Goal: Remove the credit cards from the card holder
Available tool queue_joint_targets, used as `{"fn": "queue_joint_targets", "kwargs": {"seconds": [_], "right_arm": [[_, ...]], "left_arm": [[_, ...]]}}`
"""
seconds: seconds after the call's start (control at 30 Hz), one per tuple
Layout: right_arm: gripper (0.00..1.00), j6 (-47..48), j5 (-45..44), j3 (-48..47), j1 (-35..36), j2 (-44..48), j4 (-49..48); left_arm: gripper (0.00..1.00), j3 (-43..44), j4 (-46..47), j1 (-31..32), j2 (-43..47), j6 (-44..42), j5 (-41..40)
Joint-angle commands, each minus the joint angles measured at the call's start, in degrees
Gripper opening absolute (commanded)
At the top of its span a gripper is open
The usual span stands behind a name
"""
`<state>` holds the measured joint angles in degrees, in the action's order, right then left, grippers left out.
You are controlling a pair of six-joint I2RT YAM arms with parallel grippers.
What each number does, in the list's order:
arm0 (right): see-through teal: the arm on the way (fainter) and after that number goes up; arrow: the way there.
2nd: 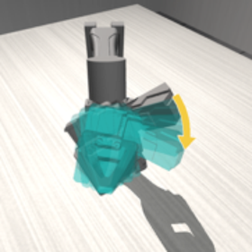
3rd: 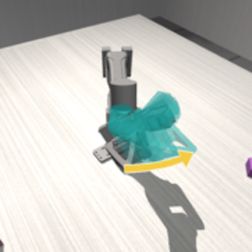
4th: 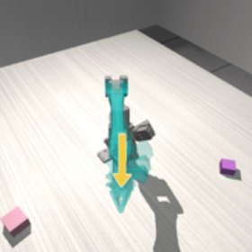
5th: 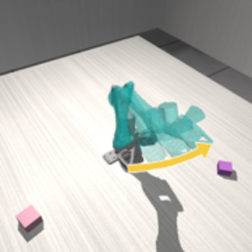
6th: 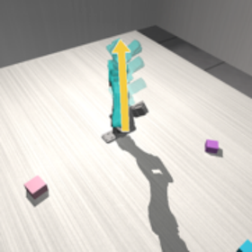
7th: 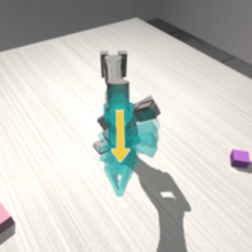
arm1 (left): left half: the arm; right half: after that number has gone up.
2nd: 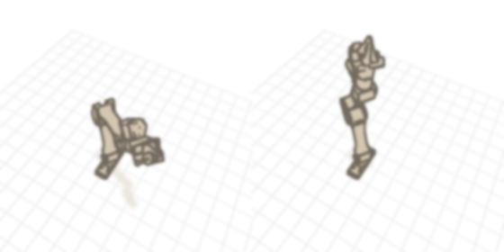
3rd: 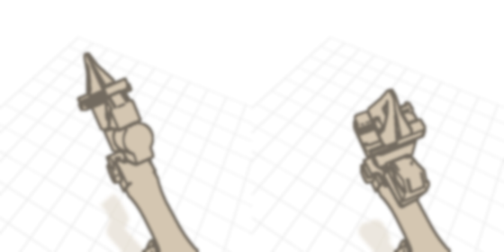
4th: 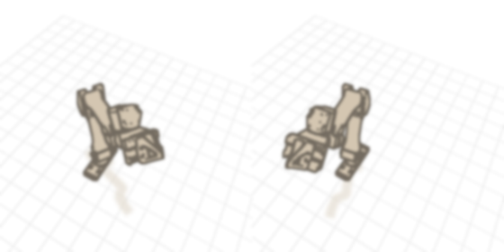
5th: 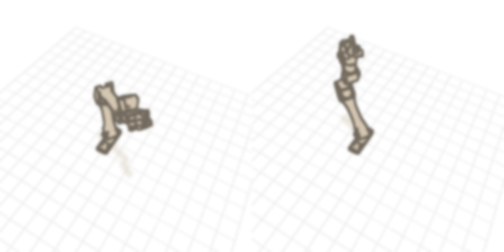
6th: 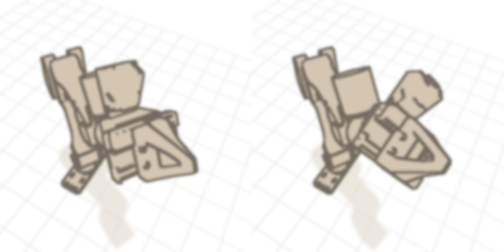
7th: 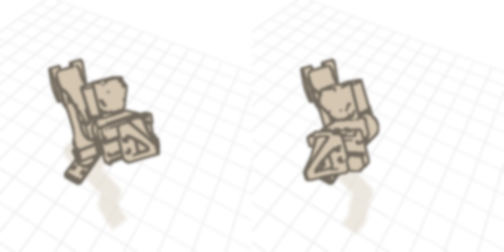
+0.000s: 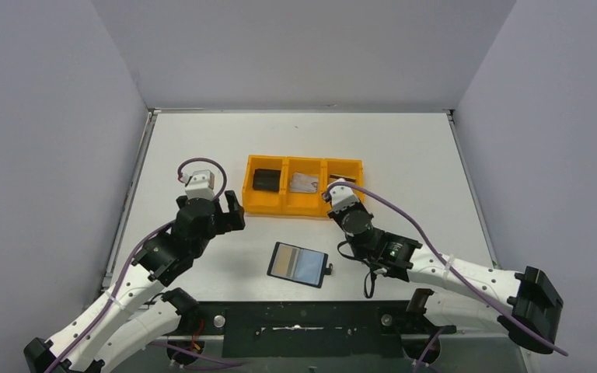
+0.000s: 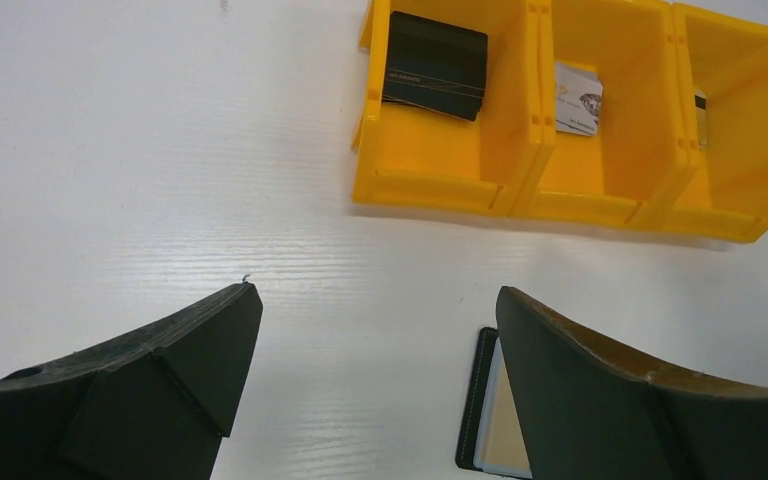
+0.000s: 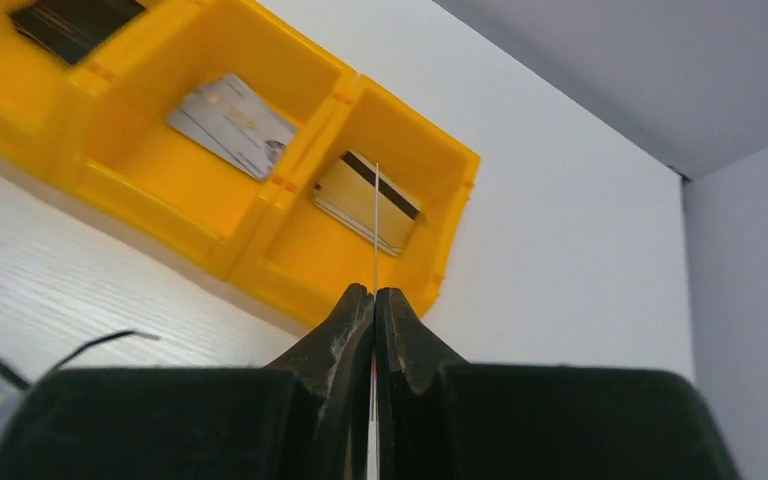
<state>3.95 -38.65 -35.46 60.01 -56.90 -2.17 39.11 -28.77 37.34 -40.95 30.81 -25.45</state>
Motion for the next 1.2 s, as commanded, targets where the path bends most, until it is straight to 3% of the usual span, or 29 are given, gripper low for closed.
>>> {"fn": "queue_joint_targets", "kwargs": {"seconds": [0.0,0.2,0.4,0.8,1.17], "right_arm": [[0.00,16.81,2.03,-2.57,-6.16,-4.08,-1.64],[0.00,19.68,25.35,-5.51,-18.49,-5.73,0.55],[0.00,26.21,37.46,-9.12,-24.16,-9.49,4.12],[0.00,38.95,42.23,-11.82,-25.47,-18.41,4.77],[0.00,47.41,38.87,-14.31,-25.77,-26.87,4.64]], "left_arm": [[0.90,0.81,0.16,0.82,0.42,-0.99,-2.40],[0.90,1.09,-0.11,0.39,-0.02,-1.27,-3.33],[0.90,0.90,0.12,0.33,0.44,-1.18,-1.99],[0.90,0.56,0.54,0.00,1.94,-0.92,-0.92],[0.90,0.42,0.65,-0.17,1.87,-0.97,-0.60]]}}
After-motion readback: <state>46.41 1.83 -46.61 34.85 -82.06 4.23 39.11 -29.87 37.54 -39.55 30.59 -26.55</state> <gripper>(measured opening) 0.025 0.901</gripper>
